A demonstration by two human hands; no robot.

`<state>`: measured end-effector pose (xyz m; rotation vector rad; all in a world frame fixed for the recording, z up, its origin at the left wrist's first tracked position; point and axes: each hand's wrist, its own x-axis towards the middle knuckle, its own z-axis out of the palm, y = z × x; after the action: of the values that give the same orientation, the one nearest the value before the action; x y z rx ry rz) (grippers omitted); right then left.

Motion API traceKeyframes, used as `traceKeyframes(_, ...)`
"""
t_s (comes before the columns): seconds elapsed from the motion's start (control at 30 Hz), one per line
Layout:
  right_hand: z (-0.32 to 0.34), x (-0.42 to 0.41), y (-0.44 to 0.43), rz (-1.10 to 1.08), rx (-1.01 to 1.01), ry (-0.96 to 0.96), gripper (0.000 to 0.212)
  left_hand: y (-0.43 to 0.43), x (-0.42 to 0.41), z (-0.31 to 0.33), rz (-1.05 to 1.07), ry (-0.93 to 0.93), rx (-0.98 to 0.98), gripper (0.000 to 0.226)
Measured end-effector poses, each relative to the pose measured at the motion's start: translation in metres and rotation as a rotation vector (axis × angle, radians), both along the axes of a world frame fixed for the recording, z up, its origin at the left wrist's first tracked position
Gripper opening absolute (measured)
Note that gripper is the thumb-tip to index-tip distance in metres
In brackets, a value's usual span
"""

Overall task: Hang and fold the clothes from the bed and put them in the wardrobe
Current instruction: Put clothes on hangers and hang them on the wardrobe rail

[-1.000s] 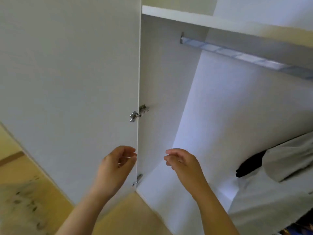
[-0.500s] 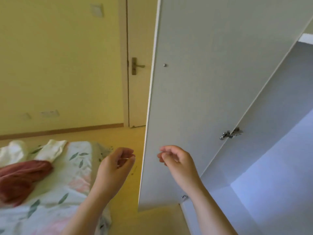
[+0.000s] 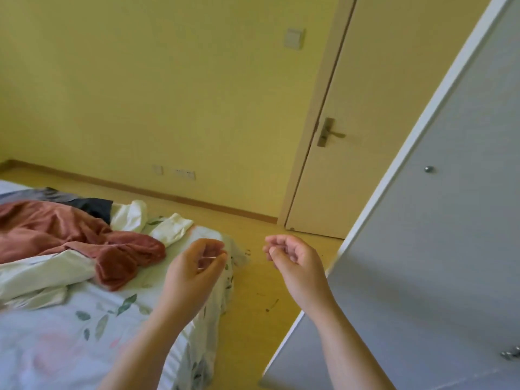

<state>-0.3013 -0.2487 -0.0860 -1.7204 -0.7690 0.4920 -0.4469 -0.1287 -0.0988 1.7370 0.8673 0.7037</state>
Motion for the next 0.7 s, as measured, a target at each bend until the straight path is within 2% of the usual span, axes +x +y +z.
traceKeyframes(0.17,-0.001,0.033,0.035,0.099,0.038,0.009,0.015,0.012,0.008,-0.009,0.135,-0.01,-0.016,0.017)
traceKeyframes(0.4,-0.005,0.041,0.131,0.294,0.035,0.077,0.014,0.068,0.009,-0.02,0.348,-0.031,-0.031,0.017)
traceKeyframes(0.53,-0.004,0.051,0.194,0.332,0.024,0.059,0.014,0.123,0.025,-0.021,0.36,-0.056,-0.062,0.015)
traceKeyframes(0.7,0.0,0.059,0.267,0.363,0.009,0.042,0.013,0.197,0.031,-0.018,0.376,-0.042,0.003,0.016)
